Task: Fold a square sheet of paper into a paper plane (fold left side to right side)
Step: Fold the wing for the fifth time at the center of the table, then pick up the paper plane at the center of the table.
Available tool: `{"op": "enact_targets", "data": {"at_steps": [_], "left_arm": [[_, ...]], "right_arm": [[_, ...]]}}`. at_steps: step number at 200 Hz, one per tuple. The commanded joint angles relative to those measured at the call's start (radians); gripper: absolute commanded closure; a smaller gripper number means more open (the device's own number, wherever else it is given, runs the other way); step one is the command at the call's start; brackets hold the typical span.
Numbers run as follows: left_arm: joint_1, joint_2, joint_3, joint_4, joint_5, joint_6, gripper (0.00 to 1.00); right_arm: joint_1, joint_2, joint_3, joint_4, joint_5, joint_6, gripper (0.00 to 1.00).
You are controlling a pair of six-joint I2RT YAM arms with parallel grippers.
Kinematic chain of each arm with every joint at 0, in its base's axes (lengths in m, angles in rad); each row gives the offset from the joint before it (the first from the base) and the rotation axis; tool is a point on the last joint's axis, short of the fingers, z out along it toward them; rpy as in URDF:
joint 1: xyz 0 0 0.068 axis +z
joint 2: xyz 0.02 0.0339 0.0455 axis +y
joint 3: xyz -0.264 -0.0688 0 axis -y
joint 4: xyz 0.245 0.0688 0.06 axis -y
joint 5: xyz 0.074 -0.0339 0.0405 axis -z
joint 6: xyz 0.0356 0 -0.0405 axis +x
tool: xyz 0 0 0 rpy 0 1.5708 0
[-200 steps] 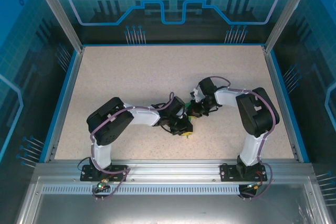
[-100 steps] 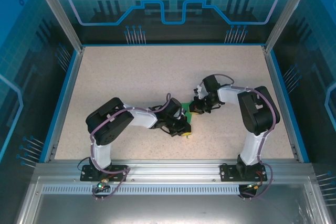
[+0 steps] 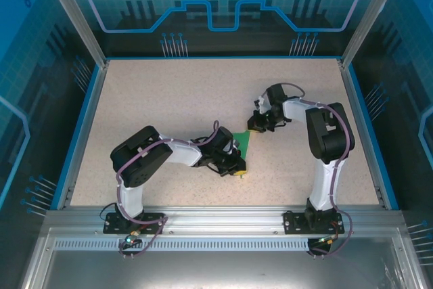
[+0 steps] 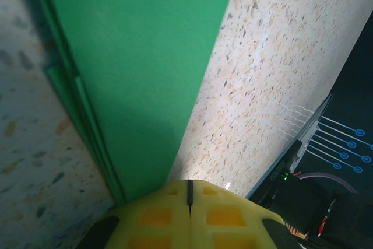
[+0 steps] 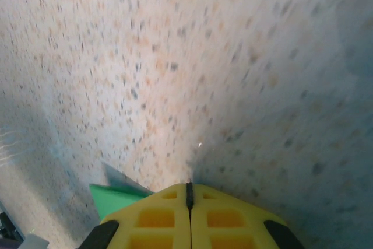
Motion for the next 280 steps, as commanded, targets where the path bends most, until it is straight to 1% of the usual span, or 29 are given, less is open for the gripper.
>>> {"op": "enact_targets", "data": {"at_steps": [1,15,24,30,40,49,65,76,97,116,138,148,158,191,225,236,250,269,280], "left_arm": [[-0.004,0.03,-0.043,-0.079,-0.016,-0.013,0.95],[-0.005,-0.002,-0.024,-0.082,-0.016,0.019,0.91],[-0.005,-0.029,-0.007,-0.095,-0.019,0.045,0.87],[-0.005,-0.052,0.003,-0.103,-0.019,0.067,0.83],[-0.004,-0.089,0.017,-0.111,-0.017,0.1,0.77],[-0.002,-0.128,0.027,-0.116,-0.014,0.13,0.69],[0.004,-0.213,0.034,-0.129,-0.017,0.191,0.57],[0.01,-0.278,0.032,-0.154,-0.04,0.238,0.51],[0.029,-0.411,0.004,-0.227,-0.135,0.306,0.44],[0.057,-0.526,-0.043,-0.273,-0.263,0.321,0.38],[0.084,-0.634,-0.081,-0.334,-0.417,0.321,0.32],[0.086,-0.668,-0.088,-0.36,-0.47,0.329,0.3],[0.087,-0.69,-0.09,-0.379,-0.5,0.335,0.29],[0.087,-0.712,-0.1,-0.405,-0.527,0.336,0.29],[0.088,-0.721,-0.115,-0.409,-0.536,0.326,0.28],[0.088,-0.726,-0.115,-0.418,-0.544,0.325,0.28],[0.089,-0.733,-0.115,-0.429,-0.557,0.328,0.28],[0.087,-0.747,-0.113,-0.442,-0.569,0.337,0.27],[0.088,-0.758,-0.114,-0.449,-0.577,0.341,0.27]], "right_arm": [[-0.027,0.003,0.045,-0.028,0.0,-0.033,0.94],[-0.028,-0.039,0.043,-0.032,0.018,-0.038,0.94],[-0.032,-0.077,0.032,-0.03,0.046,-0.039,0.92],[-0.035,-0.11,0.014,-0.021,0.069,-0.035,0.89],[-0.04,-0.17,-0.021,0.002,0.103,-0.027,0.8],[-0.042,-0.223,-0.051,0.012,0.131,-0.022,0.72],[-0.043,-0.312,-0.095,0.012,0.162,-0.014,0.63],[-0.039,-0.368,-0.125,0.006,0.171,-0.005,0.59],[-0.001,-0.472,-0.176,-0.043,0.233,0.015,0.52],[0.09,-0.553,-0.228,-0.087,0.342,0.043,0.44],[0.211,-0.607,-0.286,-0.12,0.464,0.099,0.3],[0.255,-0.612,-0.309,-0.119,0.48,0.126,0.26],[0.286,-0.605,-0.327,-0.116,0.481,0.153,0.24],[0.352,-0.526,-0.343,-0.086,0.475,0.2,0.25],[0.394,-0.442,-0.332,-0.065,0.455,0.221,0.33],[0.399,-0.429,-0.33,-0.07,0.464,0.225,0.39],[0.4,-0.421,-0.326,-0.083,0.48,0.224,0.51],[0.401,-0.423,-0.321,-0.094,0.482,0.217,0.71],[0.403,-0.435,-0.319,-0.087,0.468,0.21,0.86]]}}
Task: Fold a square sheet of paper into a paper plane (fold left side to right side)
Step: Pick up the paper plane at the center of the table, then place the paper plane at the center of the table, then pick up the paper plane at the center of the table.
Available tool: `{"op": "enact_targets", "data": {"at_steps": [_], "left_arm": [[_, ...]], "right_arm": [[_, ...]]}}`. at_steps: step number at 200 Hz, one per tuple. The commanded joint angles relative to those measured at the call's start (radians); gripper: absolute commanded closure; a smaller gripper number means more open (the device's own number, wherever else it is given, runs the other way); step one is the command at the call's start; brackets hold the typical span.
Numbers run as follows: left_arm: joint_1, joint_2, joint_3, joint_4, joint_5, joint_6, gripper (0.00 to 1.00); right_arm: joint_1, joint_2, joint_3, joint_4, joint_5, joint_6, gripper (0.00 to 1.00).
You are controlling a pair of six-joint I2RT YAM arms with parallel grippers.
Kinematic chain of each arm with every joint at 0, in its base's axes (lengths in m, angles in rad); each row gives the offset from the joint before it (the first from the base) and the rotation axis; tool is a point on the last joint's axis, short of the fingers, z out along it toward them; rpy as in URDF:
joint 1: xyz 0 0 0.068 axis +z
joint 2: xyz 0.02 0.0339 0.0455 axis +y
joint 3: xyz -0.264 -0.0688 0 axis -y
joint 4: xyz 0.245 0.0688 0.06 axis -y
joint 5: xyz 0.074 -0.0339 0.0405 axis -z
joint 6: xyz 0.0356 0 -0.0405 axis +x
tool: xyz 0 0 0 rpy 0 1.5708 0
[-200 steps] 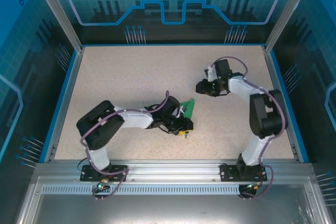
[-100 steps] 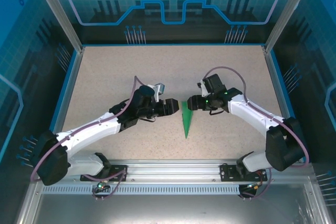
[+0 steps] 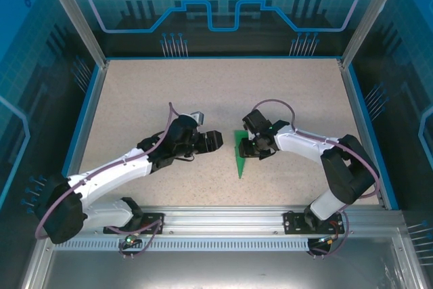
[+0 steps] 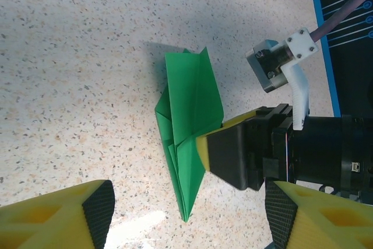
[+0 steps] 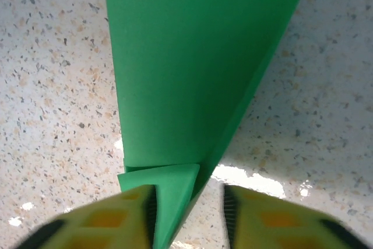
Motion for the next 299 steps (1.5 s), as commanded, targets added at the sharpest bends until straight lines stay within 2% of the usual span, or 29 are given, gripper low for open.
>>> {"op": "enact_targets", "data": {"at_steps": [1,13,45,81,101,142,164,200,223,262,299], "left_arm": [[0.002,-0.039,-0.013,-0.036,-0.042,0.034,0.27],[0.002,-0.055,-0.014,-0.043,-0.051,0.039,0.27],[0.002,-0.11,-0.017,-0.07,-0.09,0.046,0.26],[0.001,-0.186,-0.034,-0.087,-0.136,0.051,0.23],[0.001,-0.214,-0.046,-0.089,-0.157,0.051,0.2],[0.002,-0.212,-0.046,-0.108,-0.159,0.044,0.19],[0.002,-0.208,-0.042,-0.111,-0.161,0.041,0.18],[0.002,-0.19,-0.03,-0.109,-0.167,0.047,0.17],[0.002,-0.175,-0.023,-0.105,-0.165,0.049,0.17],[0.001,-0.166,-0.021,-0.095,-0.178,0.054,0.14],[0.001,-0.181,-0.03,-0.095,-0.202,0.047,0.11]], "right_arm": [[0.014,-0.008,0.011,-0.005,0.003,-0.001,0.87],[0.014,-0.031,0.017,-0.002,-0.013,-0.01,1.0],[0.009,-0.111,0.023,0.068,-0.16,-0.043,1.0],[-0.038,-0.163,-0.085,0.232,-0.342,-0.006,1.0],[-0.084,-0.117,-0.16,0.345,-0.419,0.015,1.0],[-0.149,0.059,-0.207,0.38,-0.421,-0.042,1.0],[-0.184,0.048,-0.227,0.381,-0.404,-0.047,0.92],[-0.188,0.015,-0.179,0.229,-0.312,-0.114,0.73],[-0.176,-0.05,-0.14,0.112,-0.206,-0.138,0.61],[-0.074,-0.135,-0.037,-0.082,-0.038,-0.151,0.49],[0.061,-0.098,0.033,-0.111,-0.014,-0.102,0.42]]}}
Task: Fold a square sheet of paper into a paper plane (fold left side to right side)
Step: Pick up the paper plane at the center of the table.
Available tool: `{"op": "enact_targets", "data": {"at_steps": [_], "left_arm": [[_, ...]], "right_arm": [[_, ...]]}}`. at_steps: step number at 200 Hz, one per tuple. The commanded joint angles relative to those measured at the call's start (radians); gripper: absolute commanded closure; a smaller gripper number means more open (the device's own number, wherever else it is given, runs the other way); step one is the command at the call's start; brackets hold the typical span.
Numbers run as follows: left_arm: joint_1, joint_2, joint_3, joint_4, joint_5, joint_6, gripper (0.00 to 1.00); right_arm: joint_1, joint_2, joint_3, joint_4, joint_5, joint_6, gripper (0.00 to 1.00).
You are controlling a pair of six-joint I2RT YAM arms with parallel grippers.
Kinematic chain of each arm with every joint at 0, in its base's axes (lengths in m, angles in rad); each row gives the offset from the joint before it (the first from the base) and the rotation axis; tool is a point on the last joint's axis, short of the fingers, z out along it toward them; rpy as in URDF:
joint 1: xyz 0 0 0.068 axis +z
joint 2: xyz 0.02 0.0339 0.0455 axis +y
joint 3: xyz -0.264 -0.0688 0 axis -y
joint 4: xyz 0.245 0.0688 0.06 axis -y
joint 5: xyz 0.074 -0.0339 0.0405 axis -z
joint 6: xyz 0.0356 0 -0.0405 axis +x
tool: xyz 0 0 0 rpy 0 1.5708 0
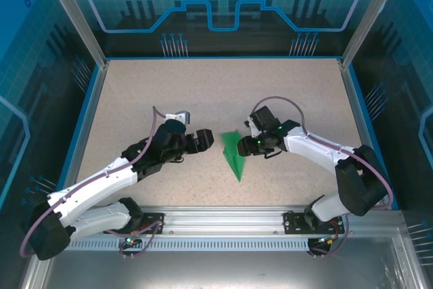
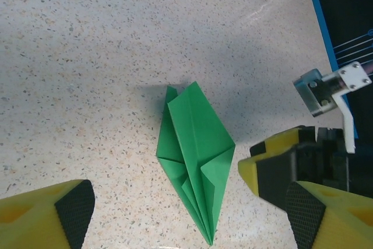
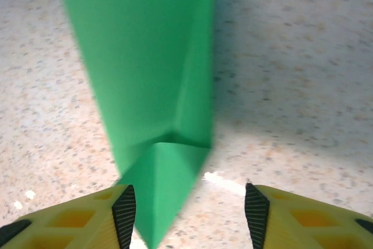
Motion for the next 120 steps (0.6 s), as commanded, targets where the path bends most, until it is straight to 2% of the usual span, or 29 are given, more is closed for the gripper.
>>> {"op": "enact_targets", "data": {"at_steps": [1,26,55,120], "left_arm": [[0.002,-0.013,0.004,-0.006,-0.039,0.021,0.11],[0.003,-0.03,-0.004,-0.017,-0.049,0.02,0.1],[0.002,-0.053,-0.017,-0.026,-0.063,0.015,0.09],[0.004,-0.104,-0.043,-0.047,-0.095,0.011,0.07]], "right_arm": [[0.079,0.023,0.039,-0.089,0.057,0.027,0.42],[0.159,0.096,0.091,-0.108,0.114,0.034,0.37],[0.194,0.187,0.137,-0.113,0.137,0.04,0.37],[0.284,0.348,0.264,-0.226,0.296,0.02,0.34]]}}
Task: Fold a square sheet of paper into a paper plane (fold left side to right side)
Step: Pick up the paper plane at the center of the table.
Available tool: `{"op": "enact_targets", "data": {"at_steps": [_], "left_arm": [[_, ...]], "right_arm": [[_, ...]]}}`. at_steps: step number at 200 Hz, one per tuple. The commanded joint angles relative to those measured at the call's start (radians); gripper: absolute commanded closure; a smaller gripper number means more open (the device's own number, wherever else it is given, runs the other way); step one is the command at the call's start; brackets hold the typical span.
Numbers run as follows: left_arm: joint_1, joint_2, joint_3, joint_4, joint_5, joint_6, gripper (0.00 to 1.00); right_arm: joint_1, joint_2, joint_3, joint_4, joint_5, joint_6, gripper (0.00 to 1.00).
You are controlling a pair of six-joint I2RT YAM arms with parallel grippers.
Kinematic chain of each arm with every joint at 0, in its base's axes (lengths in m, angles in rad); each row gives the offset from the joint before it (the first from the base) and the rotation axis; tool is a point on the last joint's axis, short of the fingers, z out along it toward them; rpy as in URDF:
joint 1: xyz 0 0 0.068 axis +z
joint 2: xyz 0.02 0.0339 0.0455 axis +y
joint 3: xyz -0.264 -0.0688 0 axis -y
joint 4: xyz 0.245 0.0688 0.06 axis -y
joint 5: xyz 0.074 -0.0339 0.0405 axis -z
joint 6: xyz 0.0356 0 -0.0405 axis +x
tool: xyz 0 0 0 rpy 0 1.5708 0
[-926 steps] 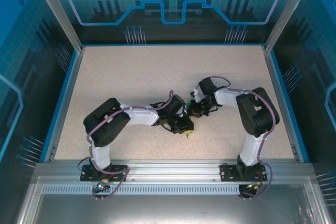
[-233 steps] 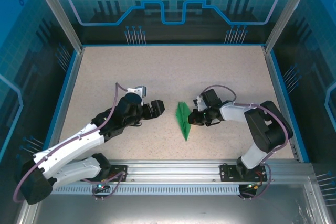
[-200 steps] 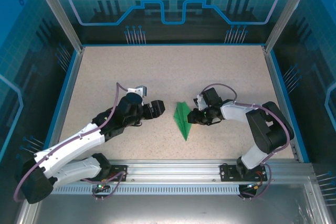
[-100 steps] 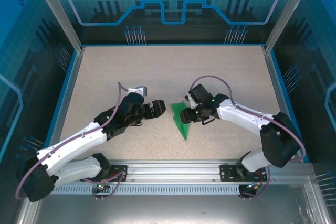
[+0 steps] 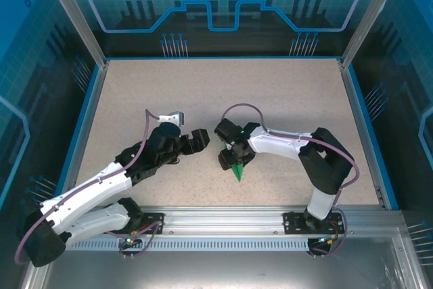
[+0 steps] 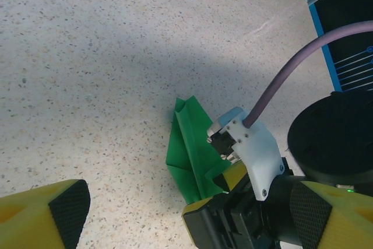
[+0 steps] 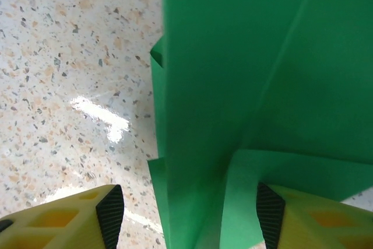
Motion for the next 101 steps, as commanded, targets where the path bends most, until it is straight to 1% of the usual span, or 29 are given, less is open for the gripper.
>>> {"op": "enact_targets", "data": {"at_steps": [1,16,37,101], "left_arm": [[0.004,-0.026,-0.018,-0.022,-0.039,0.012,0.07],[0.004,-0.032,-0.025,-0.024,-0.041,0.01,0.07],[0.005,-0.035,-0.028,-0.025,-0.044,0.01,0.06],[0.004,-0.036,-0.029,-0.03,-0.042,0.007,0.06]], "right_arm": [[0.031,0.044,0.049,-0.084,0.086,-0.004,0.34],[0.044,0.069,0.071,-0.109,0.121,-0.003,0.35],[0.056,0.088,0.095,-0.138,0.16,0.001,0.4],[0.055,0.057,0.081,-0.145,0.189,0.002,0.56]]}}
